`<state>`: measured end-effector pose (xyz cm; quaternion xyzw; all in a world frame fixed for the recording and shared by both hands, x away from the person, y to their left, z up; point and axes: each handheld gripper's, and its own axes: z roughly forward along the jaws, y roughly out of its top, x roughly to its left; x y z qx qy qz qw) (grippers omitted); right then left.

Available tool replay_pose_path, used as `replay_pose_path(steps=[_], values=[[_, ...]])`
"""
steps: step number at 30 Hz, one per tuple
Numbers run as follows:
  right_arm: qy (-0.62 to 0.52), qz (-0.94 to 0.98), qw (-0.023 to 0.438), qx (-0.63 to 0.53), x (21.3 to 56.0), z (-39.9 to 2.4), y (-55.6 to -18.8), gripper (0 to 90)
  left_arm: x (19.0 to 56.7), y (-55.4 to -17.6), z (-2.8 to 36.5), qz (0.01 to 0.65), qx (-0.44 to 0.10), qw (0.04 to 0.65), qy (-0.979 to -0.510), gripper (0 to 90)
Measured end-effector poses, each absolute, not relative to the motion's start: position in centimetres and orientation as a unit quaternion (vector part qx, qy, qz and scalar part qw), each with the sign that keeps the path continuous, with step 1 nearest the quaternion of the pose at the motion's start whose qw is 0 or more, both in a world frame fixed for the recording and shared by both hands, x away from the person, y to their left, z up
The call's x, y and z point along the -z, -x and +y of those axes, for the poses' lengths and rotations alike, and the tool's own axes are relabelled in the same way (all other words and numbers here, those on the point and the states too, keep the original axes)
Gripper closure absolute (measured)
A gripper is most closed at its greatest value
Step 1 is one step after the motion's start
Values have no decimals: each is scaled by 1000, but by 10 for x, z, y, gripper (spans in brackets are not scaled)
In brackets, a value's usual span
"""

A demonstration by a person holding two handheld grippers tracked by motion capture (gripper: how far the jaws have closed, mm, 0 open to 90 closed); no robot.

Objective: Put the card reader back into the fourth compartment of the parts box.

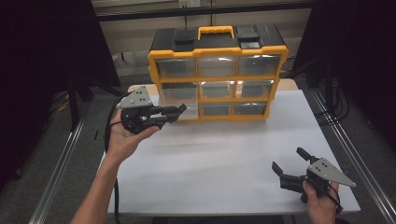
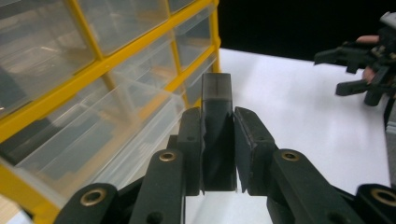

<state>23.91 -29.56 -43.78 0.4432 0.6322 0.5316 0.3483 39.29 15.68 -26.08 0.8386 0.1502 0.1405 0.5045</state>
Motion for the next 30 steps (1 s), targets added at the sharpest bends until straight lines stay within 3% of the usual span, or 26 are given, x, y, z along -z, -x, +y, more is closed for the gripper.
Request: replay_pose_path(steps=[30], values=[[-442,636,346,-530,438,-296,-239,9,231,-440,155,172,-163,438,-867,738]])
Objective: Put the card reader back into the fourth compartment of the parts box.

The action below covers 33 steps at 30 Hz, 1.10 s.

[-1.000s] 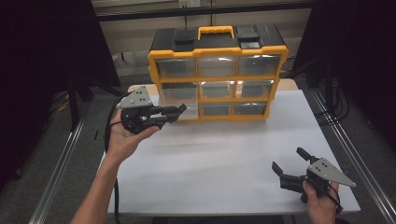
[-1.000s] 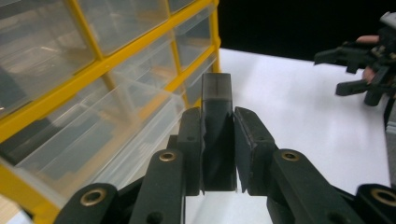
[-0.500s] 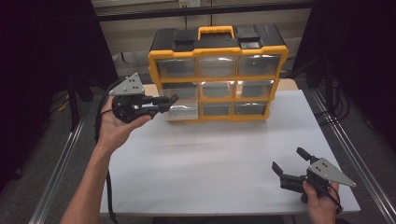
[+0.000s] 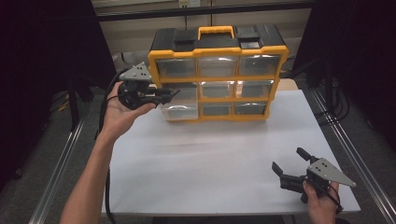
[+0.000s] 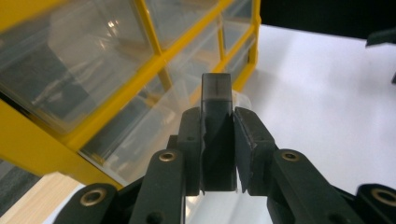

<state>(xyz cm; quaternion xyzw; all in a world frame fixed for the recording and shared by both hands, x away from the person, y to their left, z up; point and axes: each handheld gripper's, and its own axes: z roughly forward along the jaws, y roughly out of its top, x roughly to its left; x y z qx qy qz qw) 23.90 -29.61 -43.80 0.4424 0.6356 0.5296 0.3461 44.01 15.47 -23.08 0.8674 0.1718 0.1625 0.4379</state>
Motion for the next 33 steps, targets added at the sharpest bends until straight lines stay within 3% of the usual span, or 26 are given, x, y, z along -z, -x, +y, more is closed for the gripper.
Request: replay_pose_path(steps=[18,33], values=[[-443,634,344,-532,438,-296,-239,9,245,-488,129,189,-121,369,-902,737],[-444,634,344,-531,438,-297,-239,9,260,-501,123,203,-107,338,-913,737]])
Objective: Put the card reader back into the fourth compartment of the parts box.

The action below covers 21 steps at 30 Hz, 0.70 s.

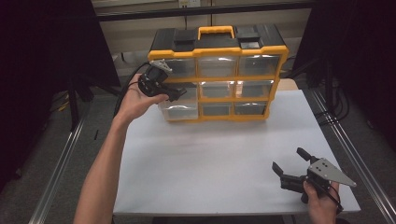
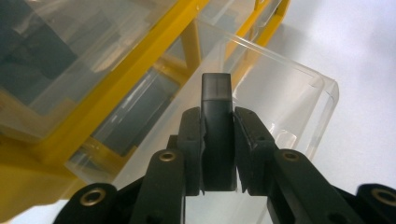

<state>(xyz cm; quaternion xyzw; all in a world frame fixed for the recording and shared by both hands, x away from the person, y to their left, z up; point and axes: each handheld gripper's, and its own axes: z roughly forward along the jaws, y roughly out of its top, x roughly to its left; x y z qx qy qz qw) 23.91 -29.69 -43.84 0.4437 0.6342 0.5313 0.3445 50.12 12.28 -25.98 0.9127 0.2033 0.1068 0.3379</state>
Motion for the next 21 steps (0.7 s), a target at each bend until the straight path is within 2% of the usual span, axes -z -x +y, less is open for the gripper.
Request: replay_pose_path(steps=[8,17,21], values=[[-444,635,343,-531,438,-297,-239,9,264,-501,118,201,-93,337,-915,737],[-443,634,344,-531,438,-297,-239,9,267,-502,118,216,-100,333,-912,724],[-441,635,345,-532,439,-297,-240,8,266,-502,122,222,-104,339,-908,622]])
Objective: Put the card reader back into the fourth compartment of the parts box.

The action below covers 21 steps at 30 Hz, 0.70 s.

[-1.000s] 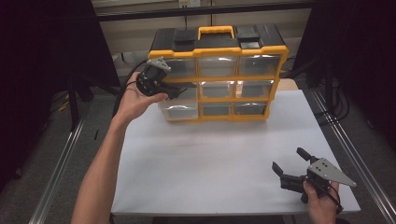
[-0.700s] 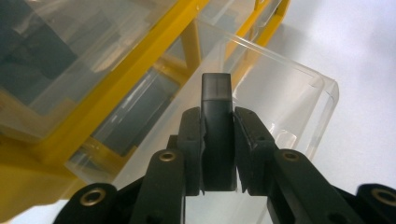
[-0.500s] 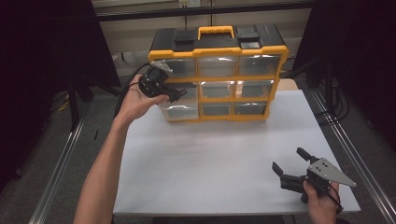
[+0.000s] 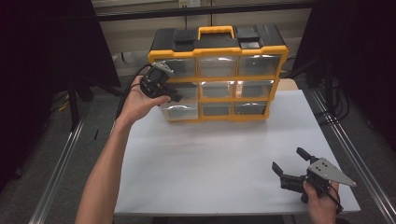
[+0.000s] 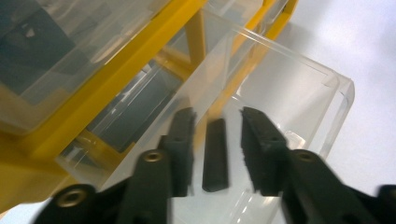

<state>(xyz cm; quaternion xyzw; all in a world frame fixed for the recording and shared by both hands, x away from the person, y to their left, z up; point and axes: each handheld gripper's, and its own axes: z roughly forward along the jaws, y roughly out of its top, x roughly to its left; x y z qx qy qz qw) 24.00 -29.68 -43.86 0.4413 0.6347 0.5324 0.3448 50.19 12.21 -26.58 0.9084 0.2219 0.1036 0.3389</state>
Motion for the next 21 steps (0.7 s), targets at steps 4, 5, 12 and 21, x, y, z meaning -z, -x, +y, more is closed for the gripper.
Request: replay_pose_path(steps=[4,5,12,21], values=[[-442,635,344,-532,439,-297,-240,9,266,-499,124,232,-118,353,-899,482],[-442,635,344,-532,439,-297,-240,8,265,-497,123,234,-124,357,-896,444],[-442,635,344,-533,438,-297,-239,9,267,-489,130,241,-157,400,-870,199],[-442,633,343,-535,439,-298,-239,8,275,-482,143,261,-181,458,-830,54]])
